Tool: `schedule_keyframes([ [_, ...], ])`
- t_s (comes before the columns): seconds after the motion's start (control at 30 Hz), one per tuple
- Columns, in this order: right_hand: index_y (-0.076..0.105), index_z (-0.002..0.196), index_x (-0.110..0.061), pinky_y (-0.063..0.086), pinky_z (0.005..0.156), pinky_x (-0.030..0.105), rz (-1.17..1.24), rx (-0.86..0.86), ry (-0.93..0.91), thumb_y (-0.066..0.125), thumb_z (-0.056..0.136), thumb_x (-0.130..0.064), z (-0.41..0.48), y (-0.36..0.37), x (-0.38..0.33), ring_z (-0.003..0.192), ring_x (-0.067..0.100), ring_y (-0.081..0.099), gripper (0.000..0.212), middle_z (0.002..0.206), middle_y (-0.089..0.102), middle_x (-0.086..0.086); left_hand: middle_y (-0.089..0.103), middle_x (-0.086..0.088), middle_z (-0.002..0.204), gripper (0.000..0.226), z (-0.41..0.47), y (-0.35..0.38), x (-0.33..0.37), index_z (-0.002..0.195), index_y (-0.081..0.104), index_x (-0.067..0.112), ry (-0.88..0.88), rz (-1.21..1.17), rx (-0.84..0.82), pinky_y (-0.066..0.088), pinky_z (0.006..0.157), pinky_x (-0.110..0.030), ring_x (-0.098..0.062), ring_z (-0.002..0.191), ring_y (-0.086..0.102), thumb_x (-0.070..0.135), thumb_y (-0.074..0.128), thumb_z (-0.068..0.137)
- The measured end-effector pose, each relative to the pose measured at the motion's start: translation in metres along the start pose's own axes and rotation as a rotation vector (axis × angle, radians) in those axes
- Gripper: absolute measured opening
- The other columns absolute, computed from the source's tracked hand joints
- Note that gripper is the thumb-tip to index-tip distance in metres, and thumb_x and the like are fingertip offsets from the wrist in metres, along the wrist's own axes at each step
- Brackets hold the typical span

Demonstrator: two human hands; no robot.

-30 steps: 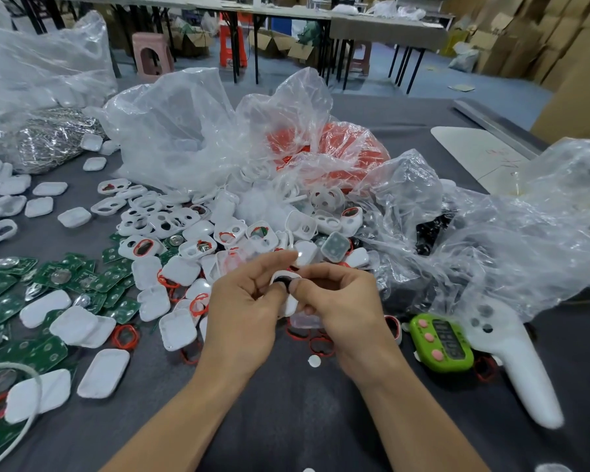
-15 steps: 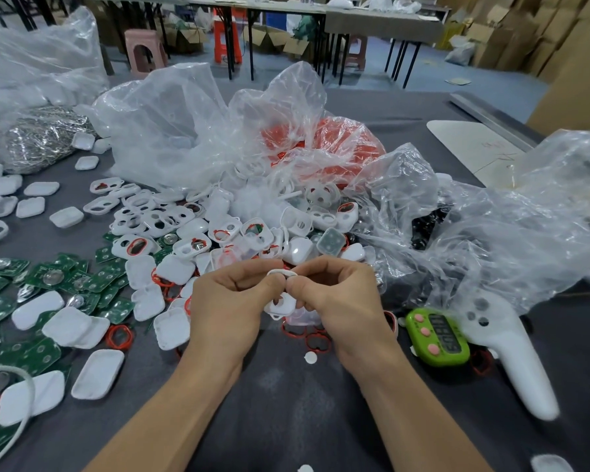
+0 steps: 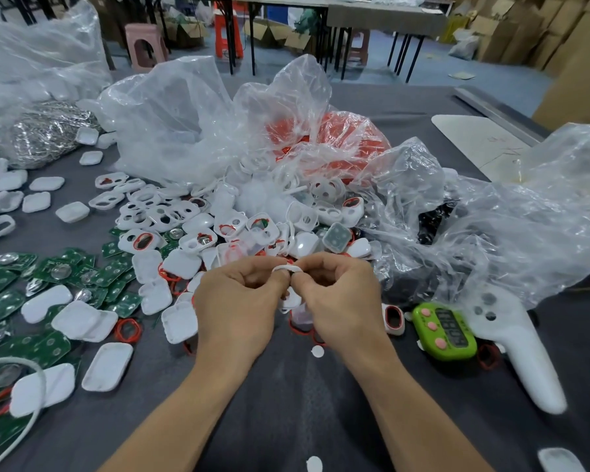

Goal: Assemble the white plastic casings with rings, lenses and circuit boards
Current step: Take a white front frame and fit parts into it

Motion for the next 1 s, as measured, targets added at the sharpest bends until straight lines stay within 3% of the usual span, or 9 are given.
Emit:
schedule_keyframes([
  [0.1, 0.079, 0.075, -0.023, 0.052, 0.059, 0.014, -0.005, 0.054, -0.038, 0.078, 0.08, -0.006, 0.0, -0.007, 0.001, 0.063, 0.002, 0.072, 0.018, 0.066, 0.074, -0.012, 0.077, 0.011, 0.072, 0.033, 0.001, 0.001, 0.003, 0.086, 0.079, 0.048, 0.005, 0.103, -0.175, 0.062, 0.07, -0.04, -0.01, 0.072, 0.075, 0.015, 0.073, 0.089],
  [0.2, 0.08, 0.075, -0.021, 0.052, 0.058, 0.013, -0.023, 0.04, -0.082, 0.078, 0.08, -0.006, -0.002, -0.006, 0.0, 0.062, 0.003, 0.072, 0.015, 0.066, 0.074, -0.012, 0.076, 0.009, 0.067, 0.038, 0.003, 0.001, 0.004, 0.079, 0.079, 0.046, 0.002, 0.169, -0.152, 0.063, 0.069, -0.046, -0.012, 0.067, 0.074, 0.009, 0.072, 0.087],
  [0.4, 0.082, 0.081, -0.018, 0.058, 0.063, 0.021, 0.004, 0.083, -0.117, 0.076, 0.081, -0.004, -0.004, -0.002, -0.001, 0.063, 0.005, 0.073, 0.015, 0.068, 0.075, -0.012, 0.071, 0.026, 0.065, 0.039, -0.001, 0.006, 0.002, 0.07, 0.074, 0.049, 0.13, 0.239, -0.055, 0.051, 0.058, -0.012, 0.006, 0.064, 0.069, 0.014, 0.072, 0.086],
  [0.53, 0.081, 0.081, -0.019, 0.057, 0.065, 0.02, 0.071, 0.07, -0.097, 0.077, 0.083, -0.004, -0.003, -0.006, -0.002, 0.068, 0.007, 0.074, 0.016, 0.071, 0.077, -0.008, 0.077, 0.014, 0.075, 0.028, 0.001, 0.005, -0.001, 0.09, 0.078, 0.049, 0.102, 0.124, -0.156, 0.057, 0.065, -0.029, -0.009, 0.072, 0.074, 0.023, 0.068, 0.09],
  [0.63, 0.079, 0.085, -0.014, 0.054, 0.056, 0.021, 0.293, 0.046, 0.019, 0.077, 0.082, 0.002, -0.001, -0.009, -0.005, 0.063, 0.013, 0.071, 0.016, 0.071, 0.076, 0.002, 0.08, -0.005, 0.096, 0.023, 0.002, 0.003, 0.0, 0.102, 0.082, 0.03, -0.115, -0.234, -0.357, 0.062, 0.076, -0.036, -0.027, 0.094, 0.075, 0.026, 0.062, 0.092],
  [0.7, 0.075, 0.1, -0.011, 0.05, 0.051, 0.021, 0.426, 0.007, 0.111, 0.08, 0.081, 0.002, 0.001, -0.013, -0.005, 0.053, 0.013, 0.063, 0.024, 0.064, 0.069, 0.003, 0.077, -0.012, 0.11, 0.026, 0.006, 0.0, -0.002, 0.108, 0.08, 0.019, -0.244, -0.399, -0.5, 0.062, 0.074, -0.034, -0.032, 0.105, 0.073, 0.026, 0.056, 0.1],
  [0.77, 0.072, 0.11, -0.012, 0.048, 0.051, 0.023, 0.455, -0.052, 0.145, 0.082, 0.08, 0.0, 0.004, -0.019, -0.004, 0.051, 0.013, 0.057, 0.034, 0.06, 0.061, 0.003, 0.074, -0.011, 0.123, 0.03, 0.01, -0.006, -0.003, 0.118, 0.076, 0.019, -0.285, -0.454, -0.641, 0.062, 0.076, -0.033, -0.031, 0.113, 0.071, 0.032, 0.057, 0.1],
  [0.87, 0.072, 0.114, -0.014, 0.054, 0.059, 0.031, 0.474, -0.164, 0.162, 0.079, 0.079, 0.002, 0.004, -0.024, -0.004, 0.066, 0.026, 0.063, 0.039, 0.069, 0.066, 0.009, 0.067, -0.01, 0.136, 0.04, 0.014, -0.012, -0.007, 0.129, 0.071, 0.021, -0.314, -0.556, -0.787, 0.06, 0.089, -0.038, -0.028, 0.123, 0.066, 0.033, 0.066, 0.092],
  [1.0, 0.071, 0.115, -0.016, 0.054, 0.053, 0.025, 0.447, -0.125, 0.142, 0.084, 0.073, -0.01, 0.003, -0.023, -0.003, 0.061, 0.016, 0.07, 0.045, 0.068, 0.073, 0.003, 0.067, -0.009, 0.136, 0.04, 0.015, -0.011, -0.005, 0.125, 0.074, 0.02, -0.293, -0.621, -0.761, 0.056, 0.097, -0.037, -0.027, 0.127, 0.063, 0.027, 0.069, 0.086],
])
Point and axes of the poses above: each hand's wrist, its own z-axis towards the middle knuckle, its own y-axis out of the palm, x = y × z, the point moved 1 cm from there along z, towards the middle knuckle
